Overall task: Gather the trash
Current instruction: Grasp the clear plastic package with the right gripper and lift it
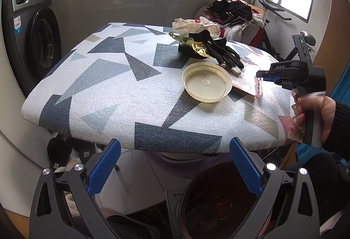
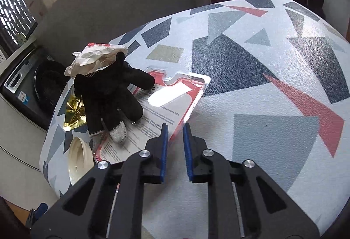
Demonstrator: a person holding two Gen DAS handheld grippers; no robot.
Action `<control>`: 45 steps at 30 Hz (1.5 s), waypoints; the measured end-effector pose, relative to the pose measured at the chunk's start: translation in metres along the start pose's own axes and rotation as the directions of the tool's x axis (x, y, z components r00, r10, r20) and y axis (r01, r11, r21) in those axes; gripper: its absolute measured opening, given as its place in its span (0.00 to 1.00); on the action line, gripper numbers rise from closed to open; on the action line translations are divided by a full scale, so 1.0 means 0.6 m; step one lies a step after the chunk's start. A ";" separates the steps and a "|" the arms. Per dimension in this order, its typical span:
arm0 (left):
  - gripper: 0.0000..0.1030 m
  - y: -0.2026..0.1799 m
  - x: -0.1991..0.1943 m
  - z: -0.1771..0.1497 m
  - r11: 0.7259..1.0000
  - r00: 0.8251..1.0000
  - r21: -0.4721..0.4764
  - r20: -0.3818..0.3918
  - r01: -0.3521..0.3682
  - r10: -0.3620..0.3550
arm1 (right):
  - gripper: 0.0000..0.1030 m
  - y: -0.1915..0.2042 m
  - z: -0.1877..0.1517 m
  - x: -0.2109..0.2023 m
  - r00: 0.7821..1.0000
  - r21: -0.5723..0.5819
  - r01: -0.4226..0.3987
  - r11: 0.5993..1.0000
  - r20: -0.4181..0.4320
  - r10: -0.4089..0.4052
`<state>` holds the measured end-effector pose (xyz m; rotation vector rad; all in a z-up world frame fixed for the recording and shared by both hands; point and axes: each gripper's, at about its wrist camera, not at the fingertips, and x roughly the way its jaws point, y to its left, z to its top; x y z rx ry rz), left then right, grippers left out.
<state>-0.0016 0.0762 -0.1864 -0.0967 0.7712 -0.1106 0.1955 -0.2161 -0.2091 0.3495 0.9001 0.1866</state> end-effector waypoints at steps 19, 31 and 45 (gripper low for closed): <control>0.94 -0.035 0.019 0.026 0.998 0.999 0.045 -0.013 0.053 -0.053 | 0.08 -0.067 0.066 -0.221 0.894 -0.271 0.303 0.914 0.412 -0.174; 0.94 -0.055 0.059 0.085 0.993 0.993 0.042 -0.042 0.112 -0.111 | 0.08 -0.046 0.065 -0.234 0.902 -0.334 0.268 0.904 0.416 -0.114; 0.57 -0.007 0.168 0.140 0.974 0.979 -0.192 -0.141 0.119 -0.147 | 0.08 0.009 0.087 -0.316 0.876 -0.390 0.162 0.907 0.479 0.050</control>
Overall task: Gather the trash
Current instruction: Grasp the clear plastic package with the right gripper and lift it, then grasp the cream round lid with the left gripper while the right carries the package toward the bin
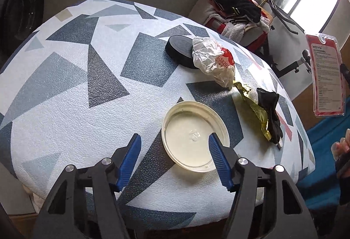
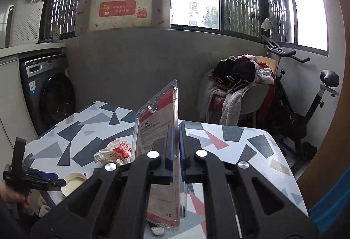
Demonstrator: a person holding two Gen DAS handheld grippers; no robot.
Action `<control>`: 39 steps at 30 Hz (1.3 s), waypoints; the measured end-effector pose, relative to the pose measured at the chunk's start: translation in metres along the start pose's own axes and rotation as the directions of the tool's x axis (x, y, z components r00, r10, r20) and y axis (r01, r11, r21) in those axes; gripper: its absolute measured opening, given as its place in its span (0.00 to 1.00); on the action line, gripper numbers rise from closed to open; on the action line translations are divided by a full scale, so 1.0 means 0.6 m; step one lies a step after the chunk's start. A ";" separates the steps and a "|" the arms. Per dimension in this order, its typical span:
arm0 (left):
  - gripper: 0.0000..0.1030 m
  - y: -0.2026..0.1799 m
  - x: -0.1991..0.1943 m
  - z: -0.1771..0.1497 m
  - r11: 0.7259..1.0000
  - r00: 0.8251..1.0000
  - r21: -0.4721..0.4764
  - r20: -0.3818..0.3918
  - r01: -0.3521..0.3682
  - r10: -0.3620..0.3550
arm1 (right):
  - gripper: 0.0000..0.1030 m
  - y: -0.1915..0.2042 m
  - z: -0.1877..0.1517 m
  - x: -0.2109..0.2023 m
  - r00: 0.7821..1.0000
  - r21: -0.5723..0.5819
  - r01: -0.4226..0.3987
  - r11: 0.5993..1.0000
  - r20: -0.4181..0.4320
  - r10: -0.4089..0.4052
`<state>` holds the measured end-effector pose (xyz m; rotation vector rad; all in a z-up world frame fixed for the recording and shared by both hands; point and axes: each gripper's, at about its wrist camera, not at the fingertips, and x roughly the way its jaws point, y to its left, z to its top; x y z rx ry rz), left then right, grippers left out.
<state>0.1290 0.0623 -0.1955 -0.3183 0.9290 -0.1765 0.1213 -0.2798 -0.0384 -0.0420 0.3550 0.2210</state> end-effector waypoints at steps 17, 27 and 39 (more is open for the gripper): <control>0.04 -0.051 -0.019 -0.008 0.965 0.999 0.258 0.016 -0.042 0.039 | 0.08 0.009 -0.115 -0.027 0.991 0.114 -0.031 0.993 -0.127 0.046; 0.04 -0.112 -0.106 -0.116 0.878 0.999 0.477 0.000 0.037 -0.042 | 0.08 0.015 -0.146 -0.071 0.988 0.170 -0.068 0.983 -0.124 0.090; 0.29 -0.123 -0.084 -0.236 0.854 0.990 0.509 -0.134 0.105 -0.042 | 0.08 0.045 -0.172 -0.104 0.979 0.148 -0.135 0.980 -0.135 0.155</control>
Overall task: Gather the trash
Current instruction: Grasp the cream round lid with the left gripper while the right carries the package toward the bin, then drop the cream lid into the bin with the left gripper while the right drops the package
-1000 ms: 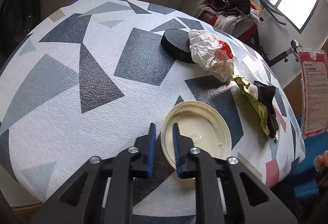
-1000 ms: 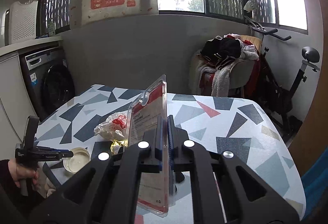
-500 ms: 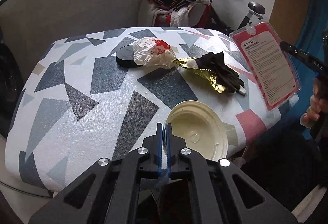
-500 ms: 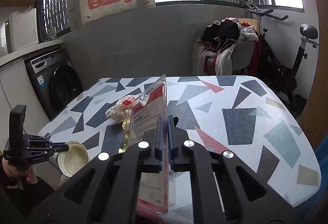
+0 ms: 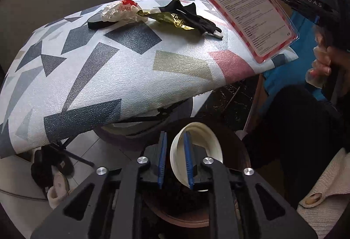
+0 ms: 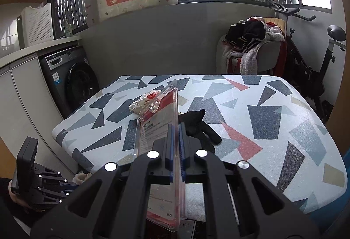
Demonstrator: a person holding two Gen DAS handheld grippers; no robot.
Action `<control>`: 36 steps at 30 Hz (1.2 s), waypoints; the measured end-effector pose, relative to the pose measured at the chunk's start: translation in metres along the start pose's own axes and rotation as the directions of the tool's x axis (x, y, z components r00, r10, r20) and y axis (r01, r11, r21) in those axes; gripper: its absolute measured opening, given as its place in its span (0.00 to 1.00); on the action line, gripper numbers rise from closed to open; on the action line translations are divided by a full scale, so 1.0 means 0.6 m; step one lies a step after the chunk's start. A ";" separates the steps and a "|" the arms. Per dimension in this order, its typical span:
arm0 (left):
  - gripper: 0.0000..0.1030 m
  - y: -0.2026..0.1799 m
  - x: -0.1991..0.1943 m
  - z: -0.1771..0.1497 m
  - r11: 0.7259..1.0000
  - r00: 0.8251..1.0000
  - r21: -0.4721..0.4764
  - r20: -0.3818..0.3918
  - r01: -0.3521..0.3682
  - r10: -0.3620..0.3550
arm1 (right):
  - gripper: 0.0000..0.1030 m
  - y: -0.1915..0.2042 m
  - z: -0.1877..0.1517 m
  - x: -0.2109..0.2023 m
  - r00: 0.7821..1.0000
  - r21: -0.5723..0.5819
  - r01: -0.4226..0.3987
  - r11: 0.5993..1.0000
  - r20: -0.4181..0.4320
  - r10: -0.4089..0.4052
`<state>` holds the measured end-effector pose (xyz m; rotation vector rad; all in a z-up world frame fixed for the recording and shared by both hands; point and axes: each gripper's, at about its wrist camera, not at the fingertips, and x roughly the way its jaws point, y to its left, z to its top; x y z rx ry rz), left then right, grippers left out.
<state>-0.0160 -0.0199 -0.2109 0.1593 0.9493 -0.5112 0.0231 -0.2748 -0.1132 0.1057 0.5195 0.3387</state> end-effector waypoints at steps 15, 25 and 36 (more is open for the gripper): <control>0.94 0.060 -0.114 0.008 0.978 0.955 -0.172 0.251 -0.120 0.161 | 0.09 0.096 -0.099 0.029 0.961 -0.114 -0.214 0.970 -0.203 0.188; 0.94 0.101 -0.124 -0.025 0.937 0.931 -0.287 0.246 -0.197 0.271 | 0.09 0.141 -0.163 0.071 0.914 -0.176 -0.287 0.942 -0.346 0.214; 0.94 0.107 -0.096 -0.029 0.927 0.940 -0.297 0.178 -0.230 0.290 | 0.09 0.168 -0.204 0.124 0.861 -0.216 -0.316 0.924 -0.475 0.184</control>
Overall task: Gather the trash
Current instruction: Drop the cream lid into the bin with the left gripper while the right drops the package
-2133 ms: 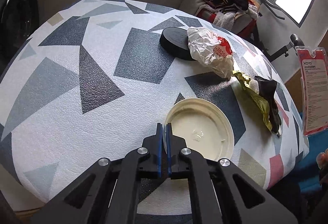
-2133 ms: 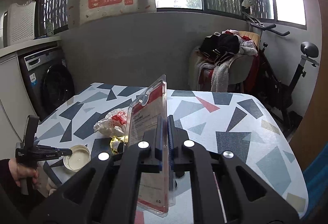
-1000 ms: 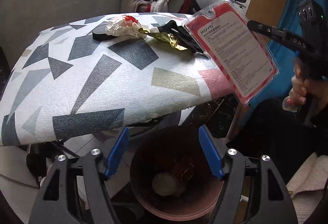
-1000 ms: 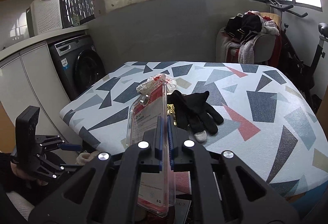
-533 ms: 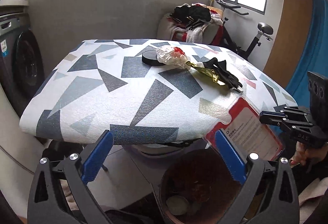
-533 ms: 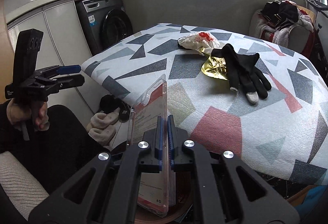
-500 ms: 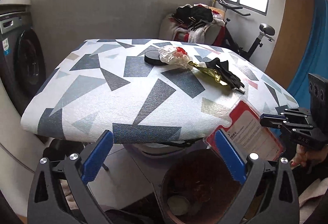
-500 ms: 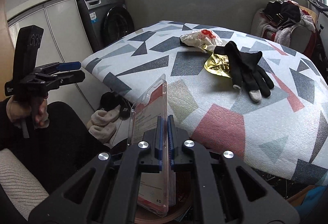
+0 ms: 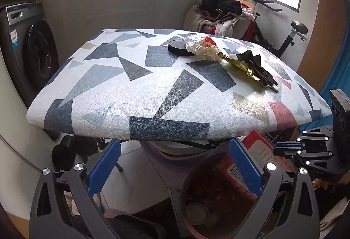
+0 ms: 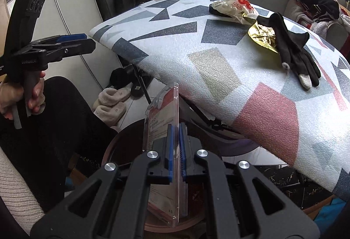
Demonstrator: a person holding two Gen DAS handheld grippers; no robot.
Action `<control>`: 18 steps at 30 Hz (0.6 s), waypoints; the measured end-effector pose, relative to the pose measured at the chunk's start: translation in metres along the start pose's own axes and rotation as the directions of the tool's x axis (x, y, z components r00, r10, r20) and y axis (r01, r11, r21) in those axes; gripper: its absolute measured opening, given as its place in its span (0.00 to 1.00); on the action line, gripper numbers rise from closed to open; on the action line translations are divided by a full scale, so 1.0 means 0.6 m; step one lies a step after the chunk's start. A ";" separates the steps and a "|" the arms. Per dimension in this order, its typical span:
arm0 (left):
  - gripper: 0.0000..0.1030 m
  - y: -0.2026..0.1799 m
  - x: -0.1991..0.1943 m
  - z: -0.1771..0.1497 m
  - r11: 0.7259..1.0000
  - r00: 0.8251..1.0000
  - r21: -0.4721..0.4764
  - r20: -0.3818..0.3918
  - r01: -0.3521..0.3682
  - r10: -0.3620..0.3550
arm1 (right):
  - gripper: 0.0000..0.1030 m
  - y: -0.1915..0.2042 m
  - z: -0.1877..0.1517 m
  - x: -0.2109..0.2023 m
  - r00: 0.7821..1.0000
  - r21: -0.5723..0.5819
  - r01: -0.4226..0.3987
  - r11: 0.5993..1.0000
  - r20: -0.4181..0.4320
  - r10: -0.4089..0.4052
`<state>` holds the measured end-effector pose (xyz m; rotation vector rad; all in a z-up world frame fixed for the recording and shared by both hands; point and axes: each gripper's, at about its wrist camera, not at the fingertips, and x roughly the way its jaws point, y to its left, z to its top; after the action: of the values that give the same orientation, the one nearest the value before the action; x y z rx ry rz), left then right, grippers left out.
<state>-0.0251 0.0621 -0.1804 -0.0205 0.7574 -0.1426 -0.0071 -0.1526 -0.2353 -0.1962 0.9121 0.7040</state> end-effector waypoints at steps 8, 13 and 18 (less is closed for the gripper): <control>0.94 0.009 0.004 -0.001 1.000 1.000 -0.028 -0.010 -0.002 0.002 | 0.10 0.008 -0.006 0.025 0.997 -0.032 0.041 0.999 -0.064 -0.043; 0.94 0.009 0.005 -0.001 1.000 1.000 -0.029 -0.010 -0.002 0.002 | 0.26 -0.003 -0.003 0.022 0.996 -0.008 0.073 0.997 -0.055 -0.074; 0.94 0.009 0.006 0.000 1.000 1.000 -0.030 -0.012 -0.003 0.003 | 0.78 -0.014 0.000 0.001 0.994 0.025 0.106 0.994 0.012 -0.107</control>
<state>-0.0222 0.0670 -0.1832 -0.0474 0.7713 -0.1285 -0.0014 -0.1586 -0.2368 -0.2167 0.8901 0.5947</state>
